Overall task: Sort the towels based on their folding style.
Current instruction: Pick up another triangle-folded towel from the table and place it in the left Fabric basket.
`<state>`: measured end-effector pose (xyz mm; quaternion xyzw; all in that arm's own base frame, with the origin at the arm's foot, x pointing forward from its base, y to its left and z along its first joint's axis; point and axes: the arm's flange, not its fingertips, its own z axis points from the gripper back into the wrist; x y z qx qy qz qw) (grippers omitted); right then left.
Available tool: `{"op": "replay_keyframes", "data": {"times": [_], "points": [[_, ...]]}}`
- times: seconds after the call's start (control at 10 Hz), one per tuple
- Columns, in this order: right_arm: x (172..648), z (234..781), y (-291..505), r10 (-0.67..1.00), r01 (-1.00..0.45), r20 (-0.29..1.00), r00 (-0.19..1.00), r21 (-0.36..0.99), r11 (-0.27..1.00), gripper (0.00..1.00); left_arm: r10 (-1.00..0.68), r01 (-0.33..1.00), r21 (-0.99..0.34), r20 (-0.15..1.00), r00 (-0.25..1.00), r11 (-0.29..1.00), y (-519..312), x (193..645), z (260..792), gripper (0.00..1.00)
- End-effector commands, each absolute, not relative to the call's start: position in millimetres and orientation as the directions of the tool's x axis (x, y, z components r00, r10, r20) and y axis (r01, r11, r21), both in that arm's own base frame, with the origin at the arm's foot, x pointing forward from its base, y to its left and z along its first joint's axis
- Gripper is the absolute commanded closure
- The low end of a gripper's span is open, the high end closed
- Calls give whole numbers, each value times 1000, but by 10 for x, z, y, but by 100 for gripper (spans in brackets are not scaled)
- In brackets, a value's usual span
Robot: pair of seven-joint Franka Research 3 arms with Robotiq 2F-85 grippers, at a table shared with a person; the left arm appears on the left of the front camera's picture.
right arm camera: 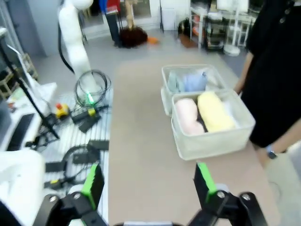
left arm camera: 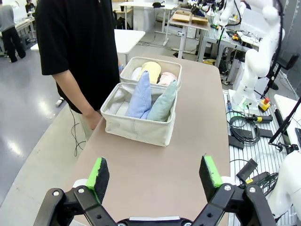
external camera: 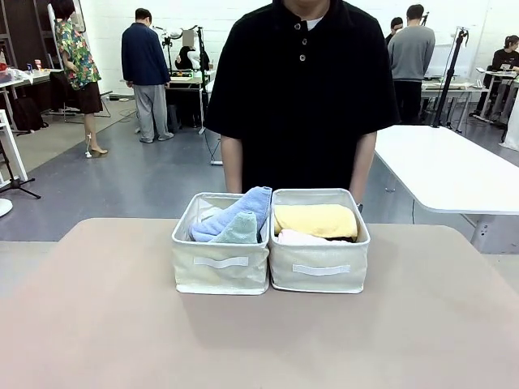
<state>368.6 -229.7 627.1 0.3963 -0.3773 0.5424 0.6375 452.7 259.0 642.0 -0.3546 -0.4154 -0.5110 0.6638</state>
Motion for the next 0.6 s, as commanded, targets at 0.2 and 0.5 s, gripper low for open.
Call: {"op": "replay_keyframes", "data": {"times": [0.2, 0.5], "points": [[4175, 6145, -2703, 247, -978, 955, 162, 122, 169, 0, -382, 974, -43, 915, 129, 224, 2583, 4515, 6442, 0], [3932, 5958, -2695, 264, -985, 952, 153, 126, 116, 0, -382, 974, -43, 915, 129, 224, 2583, 4515, 6442, 0]]}}
